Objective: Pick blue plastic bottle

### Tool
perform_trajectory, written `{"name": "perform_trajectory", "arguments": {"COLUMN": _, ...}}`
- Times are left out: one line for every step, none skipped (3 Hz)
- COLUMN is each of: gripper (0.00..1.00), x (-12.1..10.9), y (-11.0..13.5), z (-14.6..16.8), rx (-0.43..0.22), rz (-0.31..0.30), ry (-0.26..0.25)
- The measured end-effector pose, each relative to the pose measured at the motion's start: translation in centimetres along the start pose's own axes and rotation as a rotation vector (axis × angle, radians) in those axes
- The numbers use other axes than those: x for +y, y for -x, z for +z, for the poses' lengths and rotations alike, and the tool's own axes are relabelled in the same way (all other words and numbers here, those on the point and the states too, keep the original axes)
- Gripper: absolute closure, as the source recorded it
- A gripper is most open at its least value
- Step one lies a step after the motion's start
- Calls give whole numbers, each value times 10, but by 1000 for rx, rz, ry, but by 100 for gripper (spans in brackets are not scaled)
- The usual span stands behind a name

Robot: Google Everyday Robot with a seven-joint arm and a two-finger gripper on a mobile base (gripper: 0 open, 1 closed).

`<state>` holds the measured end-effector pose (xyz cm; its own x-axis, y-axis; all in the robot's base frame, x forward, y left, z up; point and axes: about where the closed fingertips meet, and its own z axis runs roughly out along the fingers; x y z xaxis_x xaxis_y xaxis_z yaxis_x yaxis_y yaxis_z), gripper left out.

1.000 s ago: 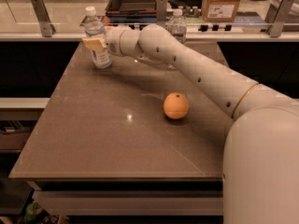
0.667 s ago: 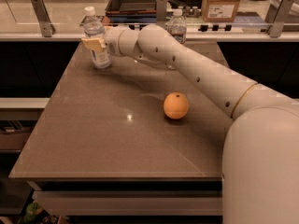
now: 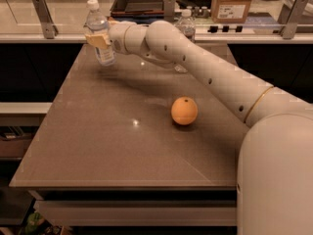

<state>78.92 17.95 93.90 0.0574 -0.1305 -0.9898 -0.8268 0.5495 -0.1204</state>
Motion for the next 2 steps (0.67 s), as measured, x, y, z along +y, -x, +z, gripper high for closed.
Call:
{"name": "perform_trajectory", "arguments": {"gripper": 100, "x": -6, "y": 22, "z": -8, "rx": -21, "rz": -41, "ry": -15}}
{"name": "perform_trajectory", "arguments": {"gripper": 100, "x": -15, "y": 47, "z": -17, "rx": -34, "rz": -89, "ry": -33}}
